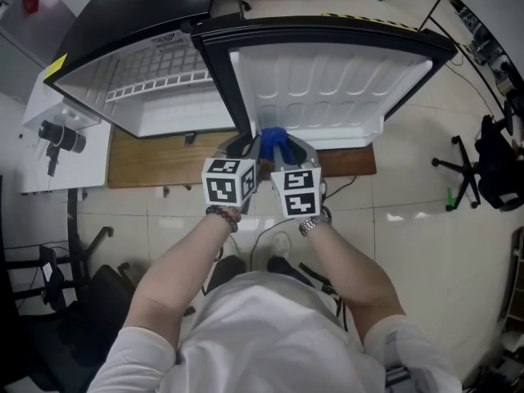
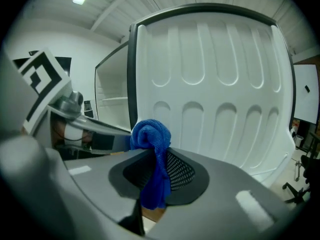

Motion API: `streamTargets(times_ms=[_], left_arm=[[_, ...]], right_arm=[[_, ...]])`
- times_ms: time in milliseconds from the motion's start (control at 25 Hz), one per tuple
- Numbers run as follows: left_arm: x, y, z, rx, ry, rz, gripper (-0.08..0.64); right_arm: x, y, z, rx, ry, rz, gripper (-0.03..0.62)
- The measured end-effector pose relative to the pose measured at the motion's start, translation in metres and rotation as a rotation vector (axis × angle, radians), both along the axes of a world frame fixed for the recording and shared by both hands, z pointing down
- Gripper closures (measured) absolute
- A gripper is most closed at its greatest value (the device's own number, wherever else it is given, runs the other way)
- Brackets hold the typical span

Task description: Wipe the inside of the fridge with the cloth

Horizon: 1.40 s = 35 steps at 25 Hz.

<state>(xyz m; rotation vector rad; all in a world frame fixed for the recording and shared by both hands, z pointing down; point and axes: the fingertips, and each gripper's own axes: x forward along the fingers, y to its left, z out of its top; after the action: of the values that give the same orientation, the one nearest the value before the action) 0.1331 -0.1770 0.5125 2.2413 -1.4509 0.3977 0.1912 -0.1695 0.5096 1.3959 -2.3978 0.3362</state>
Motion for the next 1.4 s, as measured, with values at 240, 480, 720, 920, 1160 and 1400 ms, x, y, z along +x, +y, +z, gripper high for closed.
streamTargets(times_ms=[240, 480, 720, 920, 1160, 1400], left_arm=[[-0.001, 0.001, 0.000, 0.004, -0.005, 0.005, 0.477], [-0.001, 0.001, 0.000, 0.004, -0.008, 0.003, 0.477], [-0.001, 0.001, 0.000, 0.003, -0.008, -0.003, 0.479], [-0.001, 0.001, 0.000, 0.006, -0.010, -0.011, 0.480], [-0.002, 0.002, 0.000, 0.004, -0.012, -0.018, 0.485], [-0.001, 0.002, 0.000, 0.002, -0.013, -0.028, 0.486]], right_arm=[[0.025, -0.005, 0.019, -0.052, 0.034, 0.057, 0.528], [0.057, -0.011, 0.018, -0.052, 0.044, 0.115, 0.528], [0.094, -0.015, 0.021, -0.054, 0.057, 0.179, 0.528], [0.122, -0.018, 0.022, -0.055, 0.068, 0.226, 0.528], [0.158, -0.023, 0.023, -0.052, 0.090, 0.285, 0.528], [0.194, -0.027, 0.021, -0.052, 0.097, 0.346, 0.528]])
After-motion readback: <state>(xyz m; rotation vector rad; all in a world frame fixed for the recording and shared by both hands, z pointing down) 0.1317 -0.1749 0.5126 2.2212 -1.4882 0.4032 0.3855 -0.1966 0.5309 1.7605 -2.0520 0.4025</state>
